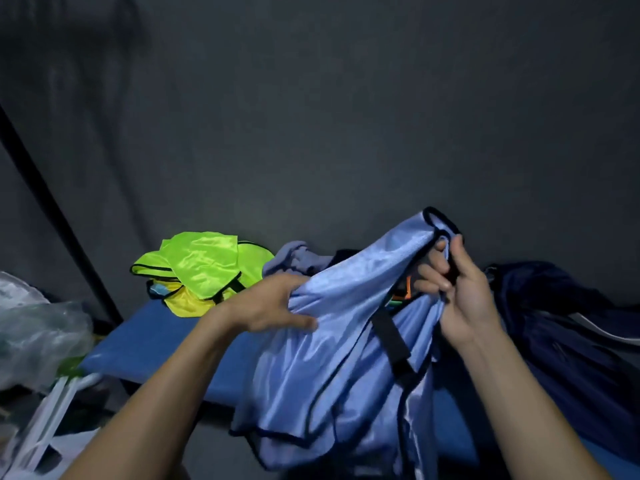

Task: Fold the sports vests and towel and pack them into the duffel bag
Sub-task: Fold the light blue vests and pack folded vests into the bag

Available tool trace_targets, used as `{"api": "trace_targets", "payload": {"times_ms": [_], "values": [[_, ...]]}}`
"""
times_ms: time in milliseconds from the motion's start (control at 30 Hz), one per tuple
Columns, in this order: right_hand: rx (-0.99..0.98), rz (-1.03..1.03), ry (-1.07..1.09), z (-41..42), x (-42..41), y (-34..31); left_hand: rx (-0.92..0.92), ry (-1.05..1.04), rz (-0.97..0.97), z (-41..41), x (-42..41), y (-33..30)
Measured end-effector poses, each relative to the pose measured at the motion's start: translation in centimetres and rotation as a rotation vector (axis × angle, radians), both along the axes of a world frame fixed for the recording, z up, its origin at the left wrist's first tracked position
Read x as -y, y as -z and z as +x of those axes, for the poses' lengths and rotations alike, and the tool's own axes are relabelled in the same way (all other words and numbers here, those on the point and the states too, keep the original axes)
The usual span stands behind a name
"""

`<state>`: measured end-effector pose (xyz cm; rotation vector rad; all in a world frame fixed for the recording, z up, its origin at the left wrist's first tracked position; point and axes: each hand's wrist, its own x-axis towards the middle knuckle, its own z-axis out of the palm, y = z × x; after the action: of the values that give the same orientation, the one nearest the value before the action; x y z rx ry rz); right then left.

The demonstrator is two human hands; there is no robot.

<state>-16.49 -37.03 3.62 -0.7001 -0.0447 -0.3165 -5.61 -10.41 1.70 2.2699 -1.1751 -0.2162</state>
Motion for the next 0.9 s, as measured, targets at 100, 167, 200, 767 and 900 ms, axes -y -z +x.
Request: {"api": "trace_targets", "payload": {"times_ms": [100, 167, 200, 767, 900], "values": [[-0.040, -0.091, 0.081, 0.1, 1.0, 0.5, -0.098, -0.099, -0.098, 0.3, -0.1, 0.9], [-0.114, -0.293, 0.120, 0.2, 0.6, 1.2, -0.293, -0.181, -0.361, -0.1, 0.1, 0.6], [-0.139, -0.409, 0.122, 0.1, 0.1, 1.3, -0.390, -0.211, -0.508, -0.3, 0.5, 0.2], [-0.257, -0.520, 0.319, 1.7, -2.6, 0.4, -0.397, -0.116, -0.708, -2.2, 3.3, -0.7], [-0.223, -0.288, 0.390, 2.3, -1.5, -1.0, -0.384, 0.037, -0.302, -3.2, 3.1, 0.3]]}}
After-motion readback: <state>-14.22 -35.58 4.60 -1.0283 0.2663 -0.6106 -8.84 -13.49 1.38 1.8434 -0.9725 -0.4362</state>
